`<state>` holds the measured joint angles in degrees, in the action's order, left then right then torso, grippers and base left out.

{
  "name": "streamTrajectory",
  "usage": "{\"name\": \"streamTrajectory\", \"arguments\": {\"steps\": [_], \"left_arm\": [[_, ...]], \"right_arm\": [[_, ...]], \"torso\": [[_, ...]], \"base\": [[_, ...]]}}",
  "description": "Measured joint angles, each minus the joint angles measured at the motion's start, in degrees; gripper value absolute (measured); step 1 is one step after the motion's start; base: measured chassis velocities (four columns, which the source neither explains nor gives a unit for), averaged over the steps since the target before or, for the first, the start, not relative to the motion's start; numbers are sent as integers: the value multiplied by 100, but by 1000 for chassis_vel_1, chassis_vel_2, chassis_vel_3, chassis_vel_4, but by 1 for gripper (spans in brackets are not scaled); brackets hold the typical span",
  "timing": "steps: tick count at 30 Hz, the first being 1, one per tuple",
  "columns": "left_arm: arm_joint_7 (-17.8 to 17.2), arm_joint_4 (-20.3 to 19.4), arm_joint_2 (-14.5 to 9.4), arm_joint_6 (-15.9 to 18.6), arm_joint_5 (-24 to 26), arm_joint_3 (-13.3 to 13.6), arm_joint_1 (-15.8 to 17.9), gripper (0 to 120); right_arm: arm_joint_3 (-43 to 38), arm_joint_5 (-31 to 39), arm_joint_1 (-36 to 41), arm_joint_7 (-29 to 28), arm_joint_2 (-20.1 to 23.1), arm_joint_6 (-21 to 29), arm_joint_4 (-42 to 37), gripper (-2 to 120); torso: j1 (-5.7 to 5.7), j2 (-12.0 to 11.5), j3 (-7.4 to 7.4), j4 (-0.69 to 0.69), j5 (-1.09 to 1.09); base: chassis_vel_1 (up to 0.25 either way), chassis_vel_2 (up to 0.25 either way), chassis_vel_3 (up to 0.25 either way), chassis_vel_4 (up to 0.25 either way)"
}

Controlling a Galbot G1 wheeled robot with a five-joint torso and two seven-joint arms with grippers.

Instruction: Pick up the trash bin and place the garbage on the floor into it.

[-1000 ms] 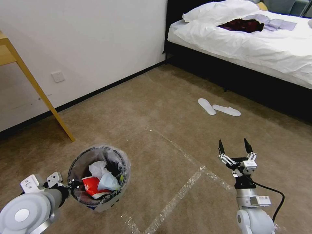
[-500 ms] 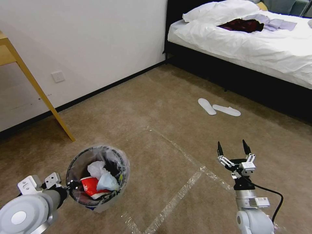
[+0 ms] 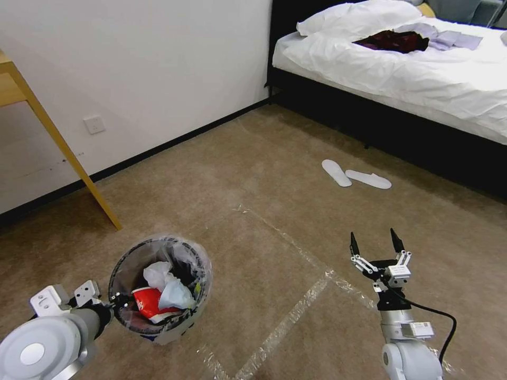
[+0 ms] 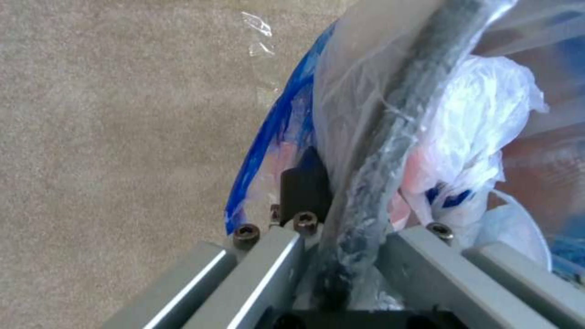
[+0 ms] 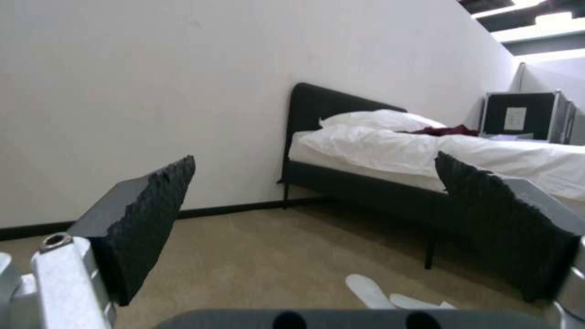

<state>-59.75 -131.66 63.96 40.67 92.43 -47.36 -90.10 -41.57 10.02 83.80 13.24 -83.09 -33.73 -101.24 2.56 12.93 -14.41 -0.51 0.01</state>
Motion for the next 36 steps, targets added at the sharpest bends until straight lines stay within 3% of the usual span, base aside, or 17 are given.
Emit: {"name": "streamTrajectory", "arguments": {"steps": [36], "left_arm": [[-8, -29, 47, -16, -58, 79, -2, 0]], "right_arm": [[24, -101, -41, 140, -64, -139, 221, 100]], "torso": [[0, 0, 0, 0, 0]], "base": [[-50, 51, 54, -54]]}}
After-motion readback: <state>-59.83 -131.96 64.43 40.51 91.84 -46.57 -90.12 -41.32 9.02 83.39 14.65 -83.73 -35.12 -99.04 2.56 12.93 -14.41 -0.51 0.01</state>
